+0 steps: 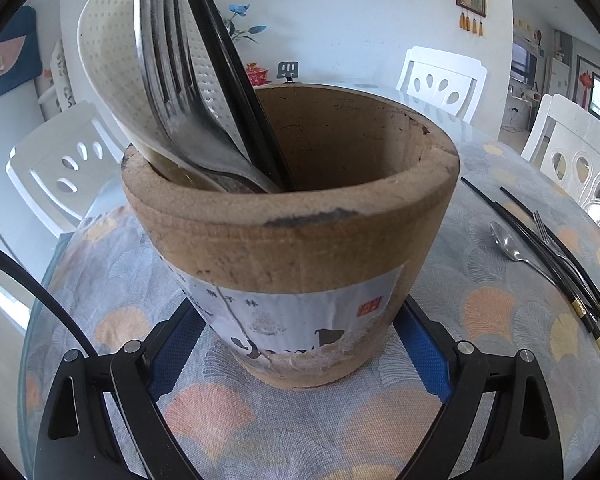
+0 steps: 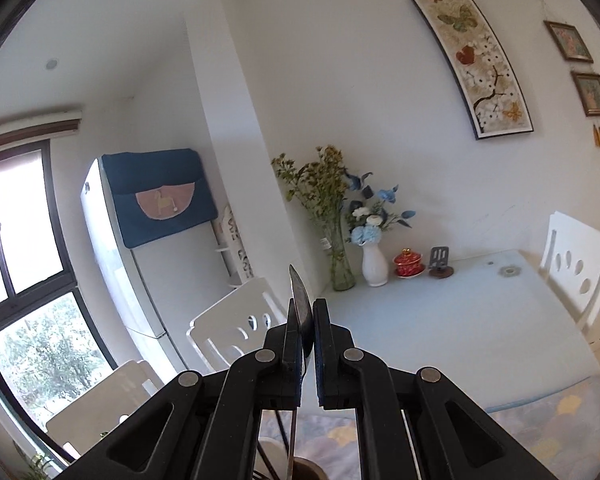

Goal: Organize utensils
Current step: 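Open the right gripper to drop the metal spoon into the holder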

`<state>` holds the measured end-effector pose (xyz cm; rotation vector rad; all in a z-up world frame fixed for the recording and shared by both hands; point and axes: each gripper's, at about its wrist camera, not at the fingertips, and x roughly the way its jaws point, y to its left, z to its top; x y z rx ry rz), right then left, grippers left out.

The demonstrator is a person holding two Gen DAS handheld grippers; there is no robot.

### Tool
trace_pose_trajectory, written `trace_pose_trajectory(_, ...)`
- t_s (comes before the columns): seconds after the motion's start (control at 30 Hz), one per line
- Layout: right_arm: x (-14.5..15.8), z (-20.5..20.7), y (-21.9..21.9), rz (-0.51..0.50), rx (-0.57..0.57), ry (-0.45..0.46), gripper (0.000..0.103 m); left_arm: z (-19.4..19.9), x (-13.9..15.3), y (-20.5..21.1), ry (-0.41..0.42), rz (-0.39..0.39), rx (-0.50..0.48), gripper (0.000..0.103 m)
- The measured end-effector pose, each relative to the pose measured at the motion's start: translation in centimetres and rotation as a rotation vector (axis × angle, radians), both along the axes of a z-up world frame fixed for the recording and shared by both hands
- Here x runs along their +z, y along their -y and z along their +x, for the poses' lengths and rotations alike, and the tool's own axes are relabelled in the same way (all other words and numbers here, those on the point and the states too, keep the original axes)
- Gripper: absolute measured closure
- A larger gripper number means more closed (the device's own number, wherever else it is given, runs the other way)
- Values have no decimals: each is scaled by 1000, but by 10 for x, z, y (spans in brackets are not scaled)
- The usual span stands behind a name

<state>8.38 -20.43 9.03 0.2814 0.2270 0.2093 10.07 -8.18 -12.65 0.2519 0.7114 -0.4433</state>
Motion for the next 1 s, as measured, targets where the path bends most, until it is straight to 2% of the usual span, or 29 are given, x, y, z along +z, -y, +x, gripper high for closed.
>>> trace_pose_trajectory(0.23,-26,17,-7,26,12,-53,99,0,0,-1,0,0,0,10)
trace_pose_trajectory(0.6,-47,25,-18,-38,20,-89,98,1,-1,-1,-1,-2,0,10)
trace_pose_trajectory(0.7,-53,27,-19,-54,47,-125,96,1,-1,-2,-1,-3,0,10)
trace_pose_trajectory(0.77,-55,29,-21,-72,78,-162,84,1,-1,-2,-1,-3,0,10)
trace_pose_trajectory(0.8,-55,29,-21,-79,98,-187,66,1,-1,-2,-1,-2,0,10)
trace_pose_trajectory(0.83,-55,28,-20,-74,110,-195,58,1,-1,-2,0,-1,0,10)
trace_pose_trajectory(1.0,-31,5,2,-34,95,-129,58,1,0,-3,0,-3,0,10)
